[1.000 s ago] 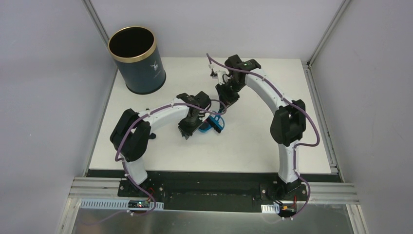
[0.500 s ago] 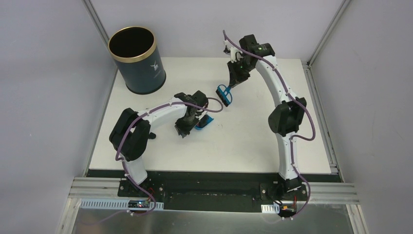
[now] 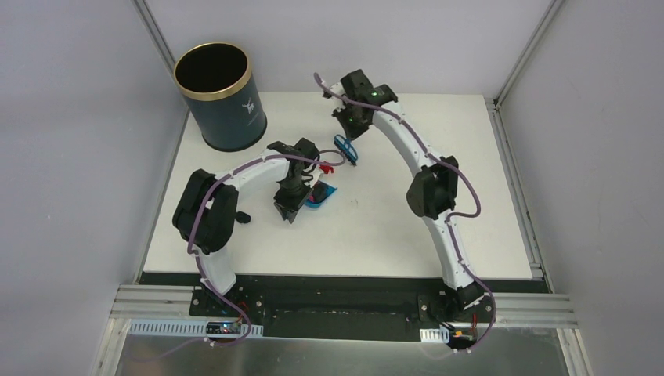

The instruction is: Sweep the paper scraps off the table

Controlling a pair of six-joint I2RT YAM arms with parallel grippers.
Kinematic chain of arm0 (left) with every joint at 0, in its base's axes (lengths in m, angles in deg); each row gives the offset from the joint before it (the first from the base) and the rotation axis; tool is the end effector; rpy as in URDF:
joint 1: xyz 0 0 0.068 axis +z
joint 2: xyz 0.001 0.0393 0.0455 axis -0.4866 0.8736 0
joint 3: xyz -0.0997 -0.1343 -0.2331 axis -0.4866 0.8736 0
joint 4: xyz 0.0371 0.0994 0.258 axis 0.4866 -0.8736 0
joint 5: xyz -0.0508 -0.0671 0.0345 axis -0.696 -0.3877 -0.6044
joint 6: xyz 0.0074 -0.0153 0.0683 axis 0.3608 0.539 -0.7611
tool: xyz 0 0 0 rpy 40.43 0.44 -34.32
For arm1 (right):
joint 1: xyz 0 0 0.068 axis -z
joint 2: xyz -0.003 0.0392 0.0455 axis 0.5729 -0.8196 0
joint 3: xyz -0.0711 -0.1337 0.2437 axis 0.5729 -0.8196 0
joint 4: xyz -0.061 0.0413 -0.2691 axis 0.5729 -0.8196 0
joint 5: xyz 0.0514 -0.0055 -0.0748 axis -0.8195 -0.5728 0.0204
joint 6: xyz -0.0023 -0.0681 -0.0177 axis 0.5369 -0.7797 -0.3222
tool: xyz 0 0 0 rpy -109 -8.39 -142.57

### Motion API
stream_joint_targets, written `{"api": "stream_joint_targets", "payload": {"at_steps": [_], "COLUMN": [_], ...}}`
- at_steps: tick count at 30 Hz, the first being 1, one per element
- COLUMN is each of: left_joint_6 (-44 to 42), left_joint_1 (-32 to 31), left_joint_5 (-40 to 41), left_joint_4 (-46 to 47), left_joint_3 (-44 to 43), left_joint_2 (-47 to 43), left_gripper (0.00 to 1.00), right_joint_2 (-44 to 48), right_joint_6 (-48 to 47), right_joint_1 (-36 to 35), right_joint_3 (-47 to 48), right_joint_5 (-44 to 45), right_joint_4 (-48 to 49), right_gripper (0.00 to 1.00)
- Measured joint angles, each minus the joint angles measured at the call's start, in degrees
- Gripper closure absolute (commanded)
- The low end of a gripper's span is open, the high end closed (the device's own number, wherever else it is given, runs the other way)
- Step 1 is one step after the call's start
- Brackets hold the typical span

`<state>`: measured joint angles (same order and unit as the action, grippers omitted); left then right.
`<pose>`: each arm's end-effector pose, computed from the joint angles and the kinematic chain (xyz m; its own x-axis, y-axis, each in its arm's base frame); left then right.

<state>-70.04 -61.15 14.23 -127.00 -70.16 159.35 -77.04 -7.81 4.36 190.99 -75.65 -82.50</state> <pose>0.2882 -0.1839 0.1767 -0.8418 0.5395 -0.0181 0.5397 0.8403 -0.0511 0.4713 0.2837 0.2713 -0.5725 -0.6468 -0.5039 -0.7194 0.6911 -0.0698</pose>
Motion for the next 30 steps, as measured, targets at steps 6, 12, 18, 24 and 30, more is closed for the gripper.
{"api": "stream_joint_targets", "payload": {"at_steps": [6, 12, 18, 24, 30], "left_joint_6": [0.02, 0.02, -0.07, -0.04, -0.20], "left_joint_1": [0.63, 0.63, 0.61, 0.61, 0.57], "left_joint_5": [-2.19, -2.49, -1.75, -1.53, -0.33], "left_joint_4": [-0.26, -0.55, -1.40, -2.43, -2.40], "left_joint_3": [0.00, 0.00, -0.02, -0.13, -0.13], "left_joint_2": [2.10, 3.30, 3.78, 3.74, 3.34], "left_gripper": [1.00, 1.00, 1.00, 1.00, 1.00], "right_joint_2": [-1.33, -1.92, 3.04, 6.84, 7.98], "right_joint_6": [-3.04, -5.29, -5.46, -2.49, -0.61], "right_joint_1": [-7.23, -9.90, -11.41, -11.39, -11.28], "right_joint_3": [0.17, -0.02, -9.09, -12.33, -13.51], "right_joint_5": [3.08, 0.76, -1.33, -3.96, -4.02], "right_joint_4": [2.62, 1.14, 1.46, -1.44, -2.97], "right_gripper": [1.00, 1.00, 1.00, 1.00, 1.00]}}
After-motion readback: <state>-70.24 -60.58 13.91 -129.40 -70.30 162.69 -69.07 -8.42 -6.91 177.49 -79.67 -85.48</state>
